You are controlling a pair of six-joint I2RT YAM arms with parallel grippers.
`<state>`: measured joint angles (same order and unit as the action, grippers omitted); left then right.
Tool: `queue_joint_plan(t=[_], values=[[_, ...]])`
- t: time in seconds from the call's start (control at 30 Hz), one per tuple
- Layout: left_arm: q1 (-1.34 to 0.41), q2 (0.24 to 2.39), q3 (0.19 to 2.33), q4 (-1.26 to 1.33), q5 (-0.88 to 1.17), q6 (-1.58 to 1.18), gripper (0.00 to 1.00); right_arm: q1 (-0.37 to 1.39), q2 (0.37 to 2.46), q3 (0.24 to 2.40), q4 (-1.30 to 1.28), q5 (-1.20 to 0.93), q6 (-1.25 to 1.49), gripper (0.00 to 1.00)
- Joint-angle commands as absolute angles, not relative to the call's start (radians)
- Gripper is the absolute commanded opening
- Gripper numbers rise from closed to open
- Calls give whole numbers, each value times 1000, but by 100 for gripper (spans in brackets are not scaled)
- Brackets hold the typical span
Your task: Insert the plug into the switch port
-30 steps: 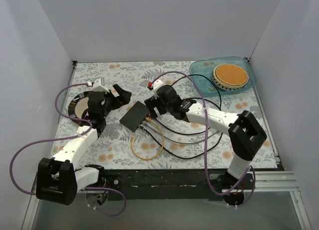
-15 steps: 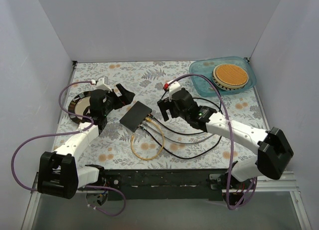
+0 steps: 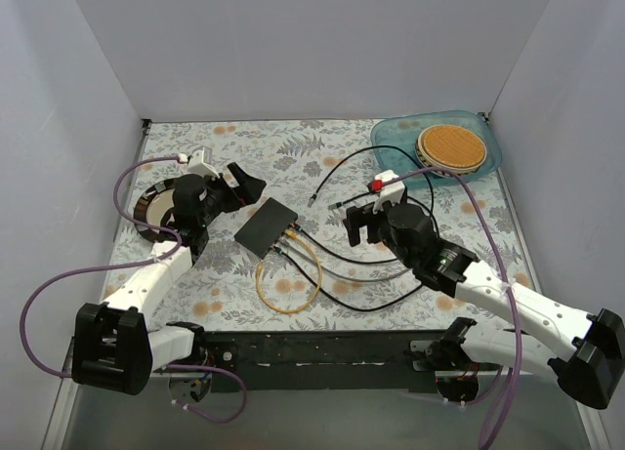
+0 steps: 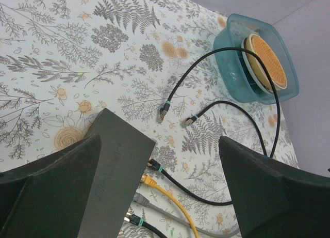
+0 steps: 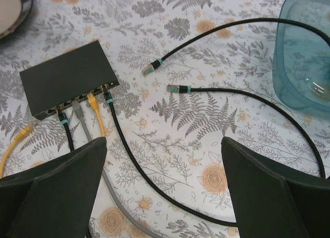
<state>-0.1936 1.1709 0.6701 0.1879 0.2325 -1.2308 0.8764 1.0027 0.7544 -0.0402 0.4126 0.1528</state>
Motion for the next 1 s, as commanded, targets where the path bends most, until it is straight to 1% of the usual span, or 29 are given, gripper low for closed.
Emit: queue_joint_plan(t=[0.0,0.13,0.17,0.3,0.37,0.6,0.63,0.77,0.87,0.97], values=[[-196,1106,710,195,235,-1213,98,871,921,680,139,446,132,98],[-196,1089,724,170,232,-1210,98,871,827,560,294,483,231,99],[-196,1085,724,166,224,-1210,98,871,810,534,367,494,244,98],[-196,1010,691,152,120,-1218,98,871,738,381,542,512,160,98],[-196,991,672,173,85,-1215,98,873,710,351,589,563,132,99],[-196,989,681,144,14,-1241,98,871,690,393,459,667,158,98],[-196,989,689,127,-56,-1252,98,871,692,394,453,678,169,99],[-196,968,678,87,-188,-1319,98,871,675,376,442,715,179,98],[-196,960,680,72,-259,-1330,98,873,660,353,460,765,181,98],[-196,957,683,55,-264,-1324,98,871,652,330,474,807,128,99]])
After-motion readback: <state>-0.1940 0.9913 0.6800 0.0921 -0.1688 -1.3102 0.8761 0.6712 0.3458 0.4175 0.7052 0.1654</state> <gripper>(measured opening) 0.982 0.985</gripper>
